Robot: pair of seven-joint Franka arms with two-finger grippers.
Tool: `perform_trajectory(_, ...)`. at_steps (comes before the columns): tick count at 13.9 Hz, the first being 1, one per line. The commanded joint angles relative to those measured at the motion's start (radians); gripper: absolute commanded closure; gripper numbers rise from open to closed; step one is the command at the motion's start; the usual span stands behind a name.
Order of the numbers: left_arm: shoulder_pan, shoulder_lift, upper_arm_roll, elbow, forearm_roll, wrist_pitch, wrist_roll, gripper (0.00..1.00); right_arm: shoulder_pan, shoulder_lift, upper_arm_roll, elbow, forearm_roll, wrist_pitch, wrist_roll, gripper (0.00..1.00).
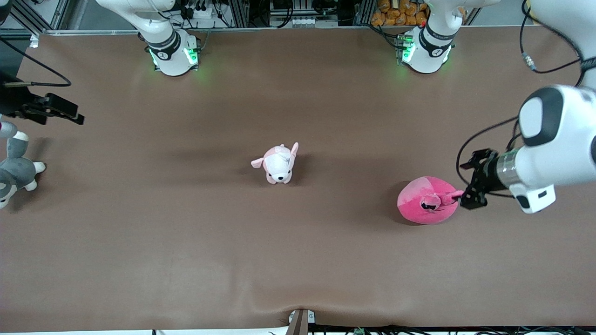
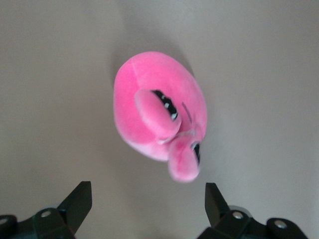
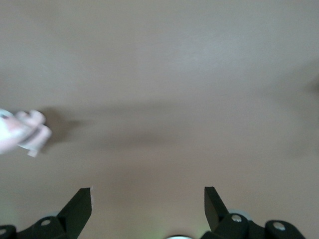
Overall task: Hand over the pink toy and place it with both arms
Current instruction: 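Reach the left gripper to the pink plush and grasp it, then lift the pink plush to the table middle while the right gripper approaches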
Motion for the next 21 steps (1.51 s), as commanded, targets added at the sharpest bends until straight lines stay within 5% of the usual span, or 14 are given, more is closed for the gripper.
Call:
perform_trajectory(1, 0.019, 0.075, 0.001, 0.021, -0.020, 0.062, -0.194, 0.00, 0.007, 0.010, 0.002, 0.023, 0.074, -0.010, 0.210, 0.00)
perform_trajectory(8, 0.045, 0.115, 0.001, -0.048, -0.043, 0.142, -0.268, 0.00, 0.095, 0.027, 0.003, 0.025, 0.209, 0.018, 0.685, 0.00)
perform_trajectory(9, 0.048, 0.116, 0.001, -0.051, -0.043, 0.147, -0.268, 0.78, 0.123, 0.027, 0.002, 0.025, 0.209, 0.056, 0.757, 0.00)
perform_trajectory(10, 0.053, 0.116, 0.001, -0.051, -0.043, 0.148, -0.268, 1.00, 0.134, 0.031, 0.003, 0.025, 0.212, 0.091, 0.842, 0.00)
perform_trajectory(16, 0.094, 0.072, 0.001, -0.030, -0.144, 0.149, -0.267, 1.00, 0.226, 0.063, 0.006, 0.028, 0.213, 0.128, 1.103, 0.00)
perform_trajectory(21, 0.085, -0.024, -0.046, -0.013, -0.195, 0.144, -0.286, 1.00, 0.382, 0.131, 0.005, 0.057, 0.210, 0.374, 1.393, 0.00)
